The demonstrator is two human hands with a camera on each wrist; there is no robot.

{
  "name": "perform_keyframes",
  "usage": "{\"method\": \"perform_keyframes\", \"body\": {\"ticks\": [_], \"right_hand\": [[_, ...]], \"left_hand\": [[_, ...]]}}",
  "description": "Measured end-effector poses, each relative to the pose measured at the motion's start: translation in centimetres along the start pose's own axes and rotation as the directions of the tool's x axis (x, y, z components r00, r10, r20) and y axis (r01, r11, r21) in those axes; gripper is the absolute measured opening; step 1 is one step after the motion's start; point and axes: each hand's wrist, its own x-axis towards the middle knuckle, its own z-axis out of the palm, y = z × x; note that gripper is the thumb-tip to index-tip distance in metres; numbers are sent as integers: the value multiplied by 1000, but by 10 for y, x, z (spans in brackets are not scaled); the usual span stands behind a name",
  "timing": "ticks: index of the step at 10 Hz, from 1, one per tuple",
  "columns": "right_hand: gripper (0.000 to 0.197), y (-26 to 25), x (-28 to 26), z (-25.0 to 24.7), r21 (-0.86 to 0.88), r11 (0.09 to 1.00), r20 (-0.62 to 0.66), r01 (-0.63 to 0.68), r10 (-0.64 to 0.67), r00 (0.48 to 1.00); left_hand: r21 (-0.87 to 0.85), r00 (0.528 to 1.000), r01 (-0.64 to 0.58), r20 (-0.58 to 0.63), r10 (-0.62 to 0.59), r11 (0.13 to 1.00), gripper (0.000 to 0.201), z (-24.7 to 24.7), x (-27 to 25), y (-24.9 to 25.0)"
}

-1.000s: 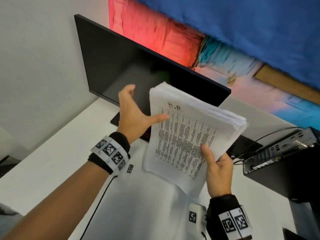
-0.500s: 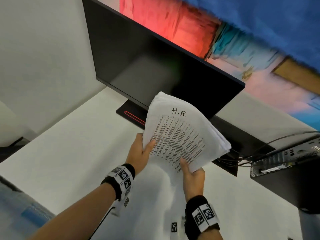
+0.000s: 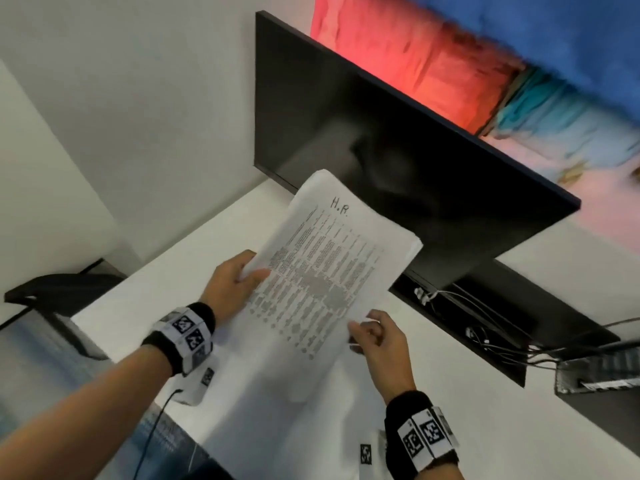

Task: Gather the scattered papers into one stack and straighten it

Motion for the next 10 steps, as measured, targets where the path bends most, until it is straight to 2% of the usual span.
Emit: {"method": "perform_keyframes", "body": {"ticks": [1, 2, 3, 4, 7, 8, 9, 10], "right_hand": [[17, 17, -1, 7, -33, 991, 84, -128, 130, 988], [18, 46, -4, 3, -154, 950, 83, -270, 285, 955], [22, 71, -8, -1, -177, 900, 33, -398, 410, 912], [18, 80, -14, -3, -194, 883, -14, -427, 432, 902], [15, 67, -32, -7, -259, 879, -52, -401, 402, 914], [10, 60, -44, -16, -307, 883, -51, -355, 357, 933], [14, 40, -49, -31, -317, 911, -80, -265, 252, 964], [10, -2, -54, -58, -327, 937, -180, -118, 61, 982]], "left_hand": [[113, 992, 126, 7, -127, 986, 8, -68, 10, -44], [314, 967, 246, -15, -255, 917, 12, -119, 24, -89], [473, 941, 318, -50, -335, 822, 33, -139, 35, -105], [531, 934, 332, -68, -351, 780, 38, -145, 42, -101], [549, 953, 299, -127, -276, 780, 38, -134, 64, -97], [618, 968, 242, -97, -233, 748, 37, -130, 66, -93], [701, 974, 209, -85, -211, 682, 40, -125, 69, -88], [789, 983, 184, -145, -114, 587, 49, -112, 72, -78]]}}
